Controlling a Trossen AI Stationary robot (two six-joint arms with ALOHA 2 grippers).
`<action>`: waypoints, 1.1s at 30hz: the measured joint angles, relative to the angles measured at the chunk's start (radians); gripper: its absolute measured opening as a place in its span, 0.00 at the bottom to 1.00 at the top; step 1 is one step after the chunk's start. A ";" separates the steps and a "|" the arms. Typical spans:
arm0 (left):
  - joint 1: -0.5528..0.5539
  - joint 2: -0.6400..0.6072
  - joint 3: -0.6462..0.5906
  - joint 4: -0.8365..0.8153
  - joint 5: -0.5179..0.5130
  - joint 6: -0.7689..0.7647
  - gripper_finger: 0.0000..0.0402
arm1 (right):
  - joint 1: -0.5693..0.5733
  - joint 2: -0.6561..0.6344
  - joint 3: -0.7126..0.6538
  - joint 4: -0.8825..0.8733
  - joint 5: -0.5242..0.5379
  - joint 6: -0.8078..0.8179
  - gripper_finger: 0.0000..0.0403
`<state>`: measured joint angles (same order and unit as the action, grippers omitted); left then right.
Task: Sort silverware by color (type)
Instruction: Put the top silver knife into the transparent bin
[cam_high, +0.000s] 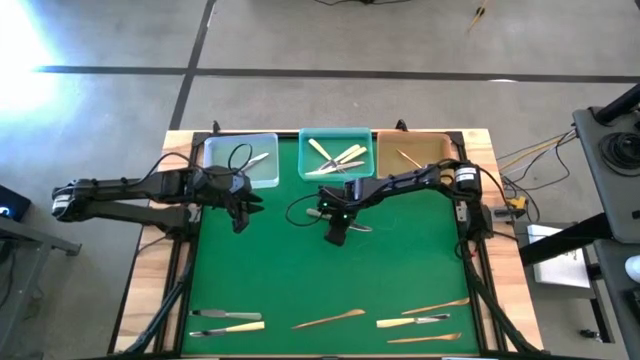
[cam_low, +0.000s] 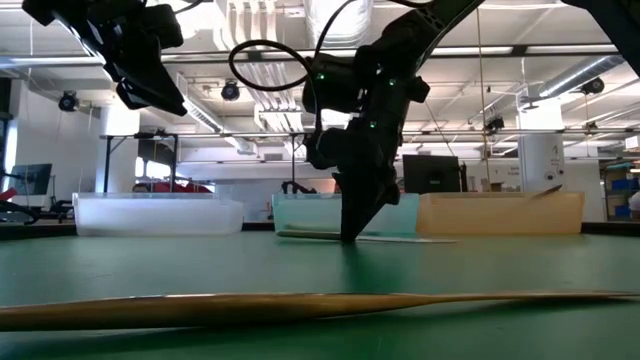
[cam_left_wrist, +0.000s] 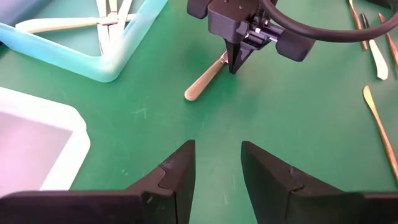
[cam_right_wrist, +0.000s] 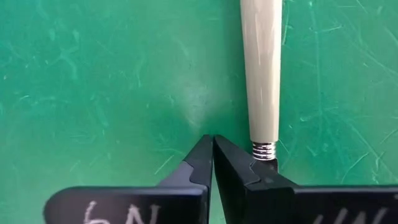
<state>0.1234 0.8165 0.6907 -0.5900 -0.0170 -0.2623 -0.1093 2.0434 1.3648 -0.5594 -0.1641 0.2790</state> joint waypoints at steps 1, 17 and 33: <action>0.000 0.000 0.000 0.000 0.000 -0.003 0.28 | 0.000 0.000 0.000 0.000 -0.001 0.000 0.02; 0.001 0.000 0.000 0.021 0.000 -0.028 0.28 | 0.000 -0.004 0.102 -0.061 -0.008 0.013 0.19; 0.001 0.000 0.000 0.025 0.016 -0.133 0.28 | -0.033 -0.003 0.148 -0.094 0.001 0.124 0.20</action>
<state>0.1242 0.8165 0.6907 -0.5651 -0.0012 -0.3954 -0.1425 2.0403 1.5130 -0.6530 -0.1635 0.4031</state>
